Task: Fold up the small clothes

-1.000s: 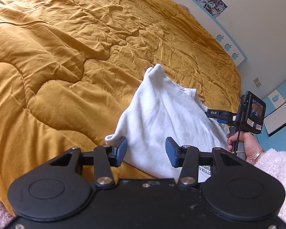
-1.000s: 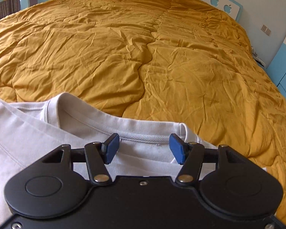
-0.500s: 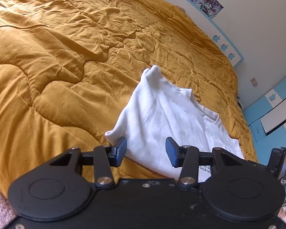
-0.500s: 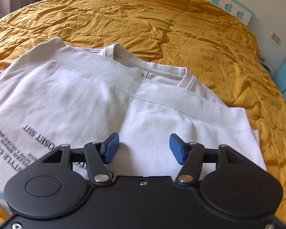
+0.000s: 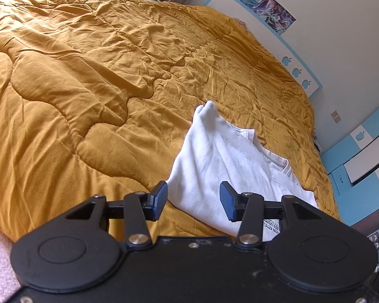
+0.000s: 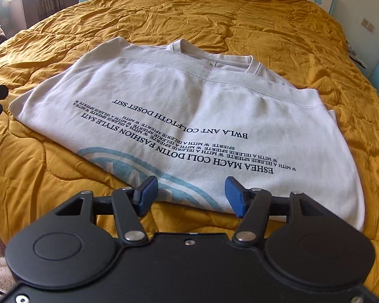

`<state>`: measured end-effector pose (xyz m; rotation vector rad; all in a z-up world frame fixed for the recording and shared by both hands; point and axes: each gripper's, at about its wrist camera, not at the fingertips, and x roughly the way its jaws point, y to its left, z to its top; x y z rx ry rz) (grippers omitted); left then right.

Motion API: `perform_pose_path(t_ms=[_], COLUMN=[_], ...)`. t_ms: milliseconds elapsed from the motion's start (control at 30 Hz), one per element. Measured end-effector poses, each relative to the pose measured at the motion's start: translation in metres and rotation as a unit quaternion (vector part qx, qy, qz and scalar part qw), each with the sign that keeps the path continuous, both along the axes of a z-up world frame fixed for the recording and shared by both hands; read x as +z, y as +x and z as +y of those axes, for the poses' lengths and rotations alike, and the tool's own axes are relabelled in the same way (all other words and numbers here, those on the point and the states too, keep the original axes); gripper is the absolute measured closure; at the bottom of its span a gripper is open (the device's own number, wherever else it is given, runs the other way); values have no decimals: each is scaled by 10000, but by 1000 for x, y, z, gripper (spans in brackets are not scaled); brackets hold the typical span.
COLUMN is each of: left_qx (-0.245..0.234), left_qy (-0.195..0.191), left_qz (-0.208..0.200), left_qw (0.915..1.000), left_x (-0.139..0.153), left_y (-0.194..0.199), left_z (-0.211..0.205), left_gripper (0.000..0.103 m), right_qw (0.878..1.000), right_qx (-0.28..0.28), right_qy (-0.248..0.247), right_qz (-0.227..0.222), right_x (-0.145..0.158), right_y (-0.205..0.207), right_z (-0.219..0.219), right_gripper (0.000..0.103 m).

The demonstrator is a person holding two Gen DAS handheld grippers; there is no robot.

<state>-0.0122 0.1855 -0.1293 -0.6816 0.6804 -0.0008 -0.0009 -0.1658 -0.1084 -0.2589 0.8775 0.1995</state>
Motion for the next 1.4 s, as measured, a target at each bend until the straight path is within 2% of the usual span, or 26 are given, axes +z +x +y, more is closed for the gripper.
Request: perform_pose_path(t_ms=[100,167,300,367,467,600,733,800,867,933,1100,1200,1400], left_qx=[161,242,249,176,27,-135,-422,-582,-768,-886,-1161,-1191,-1239], left_qy=[47,66,66,78,129,119,131,-12,-223,-312,-973,-1308,-2353], left_qz=[-83,-96,-152,-173,-185,-173,-157,-100,-10,136,415,564,821], left_qw=[9998,9996,9996,9997,9997,9997,9989,9983,9968,9955,9876,9826,9605], left_x=[6,9,13,15,17,14,13,8,0,-8,-37,-56,-97], left_y=[-1,2,11,17,30,53,87,113,138,160,210,235,275], left_z=[11,19,29,33,39,49,57,62,65,63,58,56,54], left_gripper=[55,55,55,54,54,54,54,54,54,54,54,54,54], right_qw=[9992,9963,9798,9692,9552,9375,9254,9207,9168,9144,9124,9159,9237], right_qx=[291,733,1917,2371,2757,3015,3177,3247,3307,3376,3440,3401,3347], right_qy=[224,328,200,-96,-624,-1247,-1479,-1544,-1619,-1642,-1682,-1595,-1384], right_qz=[-139,-300,-526,-652,-875,-1210,-1445,-1516,-1546,-1513,-1448,-1415,-1252], right_x=[14,22,18,8,-9,-22,-26,-30,-33,-36,-39,-37,-31], right_y=[-3,-7,-18,-22,-23,-21,-14,-12,-12,-13,-17,-19,-15], right_z=[14,35,99,130,163,193,218,228,237,243,251,251,248], right_gripper=[43,43,43,43,43,43,43,44,50,64,80,82,83])
